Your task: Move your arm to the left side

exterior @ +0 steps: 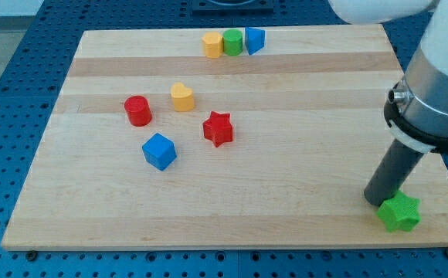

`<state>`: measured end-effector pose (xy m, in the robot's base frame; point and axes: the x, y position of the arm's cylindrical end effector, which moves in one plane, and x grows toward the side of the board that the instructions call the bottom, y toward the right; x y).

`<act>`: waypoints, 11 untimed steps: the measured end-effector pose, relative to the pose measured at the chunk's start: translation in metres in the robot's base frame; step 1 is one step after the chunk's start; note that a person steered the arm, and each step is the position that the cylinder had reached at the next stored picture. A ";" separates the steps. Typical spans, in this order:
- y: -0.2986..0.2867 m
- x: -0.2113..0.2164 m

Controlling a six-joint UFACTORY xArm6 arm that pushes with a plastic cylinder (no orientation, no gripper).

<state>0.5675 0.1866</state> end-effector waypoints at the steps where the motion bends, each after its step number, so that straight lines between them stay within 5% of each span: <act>1: 0.008 0.011; 11: -0.067 -0.003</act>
<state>0.5645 0.1192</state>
